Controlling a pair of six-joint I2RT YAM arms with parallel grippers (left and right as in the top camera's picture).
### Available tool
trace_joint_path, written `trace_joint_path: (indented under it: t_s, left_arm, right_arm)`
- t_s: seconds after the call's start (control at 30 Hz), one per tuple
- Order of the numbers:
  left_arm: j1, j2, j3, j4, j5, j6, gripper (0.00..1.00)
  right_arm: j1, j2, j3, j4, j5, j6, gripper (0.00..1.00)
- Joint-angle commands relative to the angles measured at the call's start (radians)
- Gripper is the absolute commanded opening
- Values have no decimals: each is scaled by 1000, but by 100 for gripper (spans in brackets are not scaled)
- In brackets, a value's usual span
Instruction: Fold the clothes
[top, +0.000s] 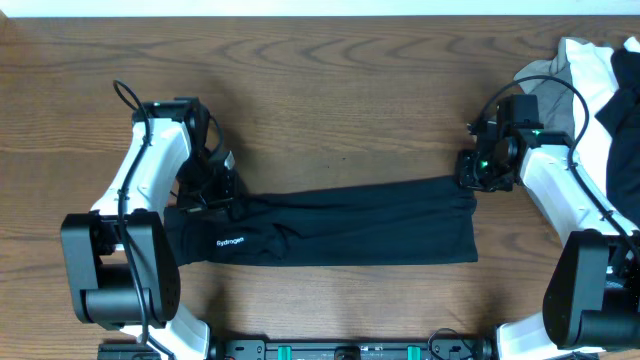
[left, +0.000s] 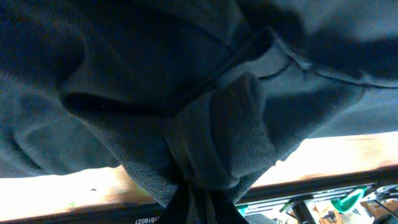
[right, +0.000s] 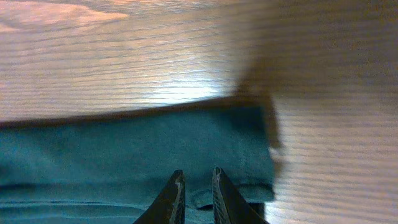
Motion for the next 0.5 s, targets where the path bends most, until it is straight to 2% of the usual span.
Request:
trace_joint_path:
  t_s: [0.0,0.2,0.23,0.3,0.33,0.43,0.47]
  left_arm:
    - [4,-17,-44,7,-11,-31,7]
    - [4,-17,-102,14,-11,-43,7]
    - [4,-17,-109,14,-11,-43,14]
    - [4,-17,-124,14,-11,-43,40]
    - [4,-17,-130,14,-11,-43,48]
    - [4,-17,-134,5,-8,-46,49]
    - [4,-18,-130,-3,-8,-46,43]
  right_arm:
    - [18,-15,7,14,-56,-46,15]
    - [26,-15,7,26,-54,-46,16]
    - [26,-15,7,26,-54,-46,17]
    - [26,-15,6,24,-54,-46,16]
    - [26,-15,6,24,-54,-46,17]
    - [26,-15,5,20,-54,-46,17]
    - [26,-15,5,19,-54,-46,16]
